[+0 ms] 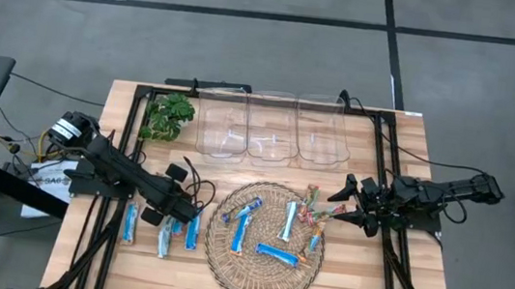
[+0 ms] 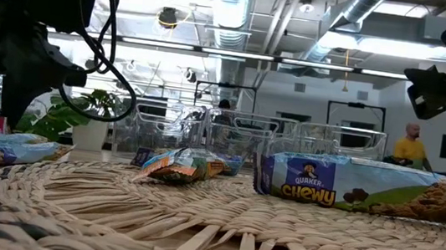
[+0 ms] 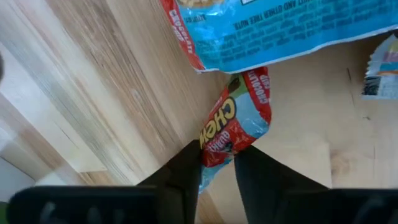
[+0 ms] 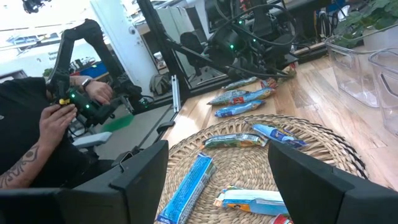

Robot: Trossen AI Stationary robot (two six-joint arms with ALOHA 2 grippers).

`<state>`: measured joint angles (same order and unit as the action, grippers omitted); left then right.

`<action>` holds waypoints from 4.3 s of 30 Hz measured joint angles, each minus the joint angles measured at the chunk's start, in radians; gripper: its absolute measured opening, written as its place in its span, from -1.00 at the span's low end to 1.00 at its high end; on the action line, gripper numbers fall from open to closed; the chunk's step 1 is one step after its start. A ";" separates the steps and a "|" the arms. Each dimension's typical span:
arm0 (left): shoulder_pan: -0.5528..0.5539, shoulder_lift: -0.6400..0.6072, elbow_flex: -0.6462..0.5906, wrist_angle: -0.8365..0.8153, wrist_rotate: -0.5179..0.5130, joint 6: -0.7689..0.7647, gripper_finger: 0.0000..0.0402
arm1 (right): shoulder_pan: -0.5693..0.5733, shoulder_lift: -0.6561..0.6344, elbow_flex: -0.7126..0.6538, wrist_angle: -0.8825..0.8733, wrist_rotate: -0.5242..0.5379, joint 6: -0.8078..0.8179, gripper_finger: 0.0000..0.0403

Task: Pick and place Granola Bars by type
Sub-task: Put the red granola bar into the left transparent bin

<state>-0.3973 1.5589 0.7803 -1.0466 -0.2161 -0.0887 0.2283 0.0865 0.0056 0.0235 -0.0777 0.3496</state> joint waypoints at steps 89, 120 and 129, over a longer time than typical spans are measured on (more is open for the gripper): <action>0.304 -0.001 0.001 1.801 -0.522 0.433 -0.84 | 0.000 0.000 0.000 0.000 0.000 0.000 0.34; 0.523 -0.002 0.001 1.376 -0.867 0.425 -0.84 | 0.000 0.000 0.000 0.000 0.000 0.000 0.34; 0.531 -0.002 0.001 1.363 -0.861 0.399 -0.61 | 0.000 0.000 0.000 0.000 0.000 0.000 0.34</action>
<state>0.1335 1.5574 0.7815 0.3169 -1.0771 0.3107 0.2281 0.0864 0.0059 0.0233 -0.0777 0.3496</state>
